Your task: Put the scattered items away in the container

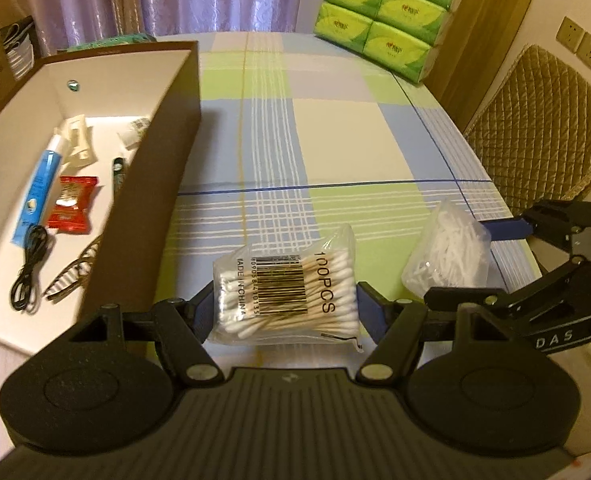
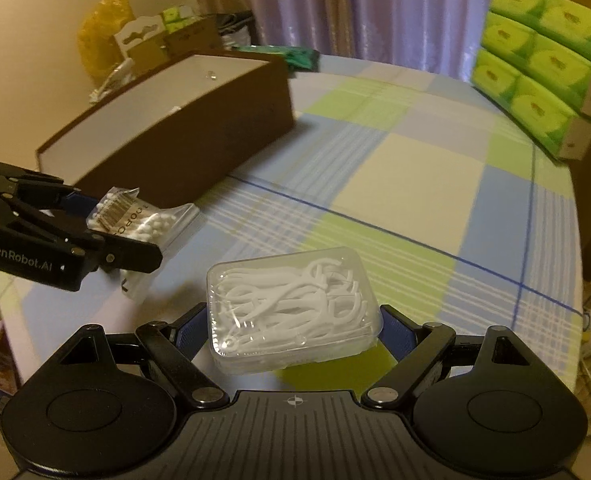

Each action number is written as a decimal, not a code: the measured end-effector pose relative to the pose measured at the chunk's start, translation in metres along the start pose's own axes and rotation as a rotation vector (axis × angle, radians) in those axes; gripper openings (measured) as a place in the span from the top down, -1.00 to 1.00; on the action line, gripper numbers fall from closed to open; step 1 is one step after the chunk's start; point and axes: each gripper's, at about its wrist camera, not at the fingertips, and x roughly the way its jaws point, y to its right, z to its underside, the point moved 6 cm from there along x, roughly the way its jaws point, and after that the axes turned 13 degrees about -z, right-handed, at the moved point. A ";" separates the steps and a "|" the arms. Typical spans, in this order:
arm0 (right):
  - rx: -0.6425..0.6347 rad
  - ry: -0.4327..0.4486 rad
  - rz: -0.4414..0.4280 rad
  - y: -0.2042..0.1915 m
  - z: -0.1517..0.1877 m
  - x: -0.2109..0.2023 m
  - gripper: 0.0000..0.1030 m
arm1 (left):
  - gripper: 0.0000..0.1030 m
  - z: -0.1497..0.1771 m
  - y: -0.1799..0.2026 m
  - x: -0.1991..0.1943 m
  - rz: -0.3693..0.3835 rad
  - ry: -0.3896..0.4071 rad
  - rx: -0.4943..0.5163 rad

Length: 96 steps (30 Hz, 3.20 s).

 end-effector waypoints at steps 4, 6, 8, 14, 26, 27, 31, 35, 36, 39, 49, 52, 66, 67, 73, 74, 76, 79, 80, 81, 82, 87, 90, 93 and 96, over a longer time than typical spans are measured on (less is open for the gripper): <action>-0.015 0.012 -0.033 -0.026 -0.005 0.003 -0.66 | -0.31 0.003 -0.017 -0.015 -0.003 0.021 0.000; -0.026 0.022 -0.047 -0.039 -0.011 0.004 -0.66 | -0.31 0.003 -0.029 -0.022 -0.009 0.031 -0.002; -0.038 0.033 -0.061 -0.051 -0.017 0.006 -0.66 | -0.31 0.004 -0.041 -0.028 -0.015 0.041 -0.006; -0.078 0.075 -0.114 -0.091 -0.048 0.014 -0.66 | -0.31 0.004 -0.090 -0.043 -0.052 0.070 -0.023; -0.178 0.109 -0.190 -0.168 -0.119 0.078 -0.66 | -0.31 -0.014 -0.207 -0.035 -0.157 0.104 -0.003; -0.190 0.105 -0.191 -0.174 -0.125 0.087 -0.66 | -0.31 -0.015 -0.214 -0.031 -0.165 0.099 -0.003; -0.217 0.070 -0.182 -0.185 -0.141 0.121 -0.66 | -0.31 -0.021 -0.239 -0.013 -0.178 0.071 -0.005; -0.206 0.006 -0.164 -0.185 -0.144 0.148 -0.66 | -0.31 -0.024 -0.255 0.007 -0.167 0.032 -0.006; -0.201 -0.011 -0.154 -0.183 -0.146 0.154 -0.66 | -0.31 -0.024 -0.257 0.011 -0.159 0.023 0.001; -0.197 -0.058 -0.142 -0.182 -0.148 0.168 -0.66 | -0.31 -0.025 -0.263 0.025 -0.126 -0.002 0.018; -0.257 -0.208 -0.105 -0.166 -0.156 0.210 -0.66 | -0.32 -0.025 -0.267 0.062 -0.100 -0.072 0.060; -0.264 -0.234 -0.085 -0.161 -0.155 0.218 -0.66 | -0.32 -0.026 -0.265 0.070 -0.091 -0.085 0.062; -0.267 -0.286 0.002 -0.145 -0.159 0.246 -0.66 | -0.32 -0.050 -0.255 0.093 -0.083 -0.073 0.135; -0.267 -0.277 0.007 -0.144 -0.161 0.246 -0.66 | -0.33 -0.052 -0.254 0.094 -0.086 -0.070 0.138; -0.265 -0.226 0.028 -0.136 -0.171 0.245 -0.68 | -0.54 -0.060 -0.252 0.101 -0.086 -0.058 0.141; -0.268 -0.222 0.028 -0.136 -0.171 0.244 -0.69 | -0.58 -0.061 -0.252 0.101 -0.091 -0.055 0.141; -0.264 -0.218 0.023 -0.135 -0.171 0.241 -0.72 | -0.68 -0.062 -0.253 0.101 -0.095 -0.052 0.141; -0.266 -0.203 0.015 -0.138 -0.170 0.235 -0.78 | -0.73 -0.060 -0.252 0.100 -0.092 -0.056 0.142; -0.265 -0.197 0.015 -0.138 -0.169 0.232 -0.81 | -0.74 -0.060 -0.253 0.100 -0.091 -0.059 0.141; -0.262 -0.192 0.013 -0.139 -0.168 0.230 -0.84 | -0.76 -0.059 -0.253 0.099 -0.094 -0.059 0.140; -0.256 -0.186 0.008 -0.140 -0.167 0.227 -0.85 | -0.78 -0.058 -0.253 0.097 -0.096 -0.059 0.139; -0.242 -0.153 0.006 -0.146 -0.163 0.213 -0.96 | -0.80 -0.055 -0.256 0.087 -0.103 -0.056 0.118; -0.224 -0.121 0.001 -0.152 -0.161 0.200 -0.96 | -0.80 -0.053 -0.258 0.077 -0.099 -0.043 0.102; -0.191 -0.093 -0.002 -0.155 -0.160 0.189 -0.96 | -0.81 -0.053 -0.259 0.066 -0.107 -0.026 0.087; -0.157 -0.057 0.009 -0.156 -0.158 0.176 -0.96 | -0.85 -0.053 -0.260 0.054 -0.109 -0.006 0.069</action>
